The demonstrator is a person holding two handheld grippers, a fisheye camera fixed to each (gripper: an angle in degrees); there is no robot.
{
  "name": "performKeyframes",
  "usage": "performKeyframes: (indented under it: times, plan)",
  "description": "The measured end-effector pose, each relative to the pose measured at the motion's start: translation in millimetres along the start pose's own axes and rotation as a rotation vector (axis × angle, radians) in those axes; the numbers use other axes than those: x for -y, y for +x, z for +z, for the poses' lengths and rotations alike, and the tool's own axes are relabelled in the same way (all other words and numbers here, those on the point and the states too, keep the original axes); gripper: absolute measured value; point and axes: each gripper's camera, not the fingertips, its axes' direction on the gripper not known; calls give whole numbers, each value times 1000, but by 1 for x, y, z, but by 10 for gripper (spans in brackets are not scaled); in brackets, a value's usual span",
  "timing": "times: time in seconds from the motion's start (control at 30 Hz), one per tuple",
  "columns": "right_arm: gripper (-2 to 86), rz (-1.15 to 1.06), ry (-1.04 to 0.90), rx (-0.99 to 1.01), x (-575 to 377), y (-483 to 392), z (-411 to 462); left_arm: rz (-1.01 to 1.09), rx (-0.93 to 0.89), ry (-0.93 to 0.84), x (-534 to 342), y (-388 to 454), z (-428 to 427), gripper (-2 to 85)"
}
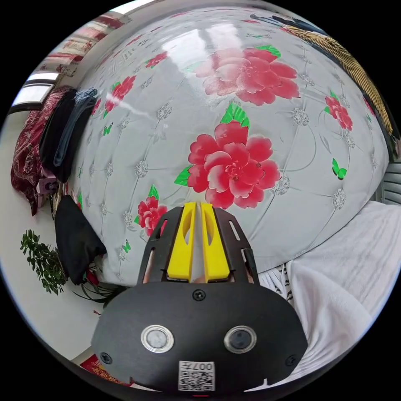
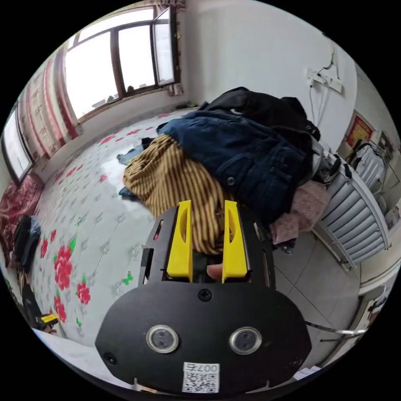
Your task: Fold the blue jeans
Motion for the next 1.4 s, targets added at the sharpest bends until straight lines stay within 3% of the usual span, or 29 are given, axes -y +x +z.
performKeyframes:
  times: [0.07, 0.2, 0.43, 0.6, 0.7, 0.87, 1.03, 1.17, 1.27, 1.4]
  plan:
    - [88, 61, 32, -116, 29, 56, -3, -38, -15, -8, -4, -5, 7, -9]
    - [92, 137, -18, -137, 58, 114, 10, -133, -51, 6, -17, -16, 19, -8]
    - [68, 399, -140, 125, 70, 176, 48, -343, -243, 248, -85, -29, 23, -10]
    - [26, 278, -33, 274, 63, 159, 0, -432, -342, 366, -118, -35, 27, -9]
    - [12, 123, 5, 503, 51, 121, -34, -430, -438, 489, -125, -44, 24, -7]
    - [3, -232, -14, 932, 26, -7, -86, -217, -528, 661, -103, -51, 1, 45]
    - [1, -595, -101, 1145, -17, -166, -133, -94, -605, 818, -108, -65, -20, 99]
    - [3, -919, -290, 1446, -96, -305, -172, -160, -592, 832, -142, -96, 3, 108]
    - [13, -1157, -512, 1544, -167, -390, -186, -311, -549, 746, -174, -128, 41, 107]
    - [30, -1245, -567, 1534, -195, -432, -182, -497, -483, 640, -224, -164, 77, 96]
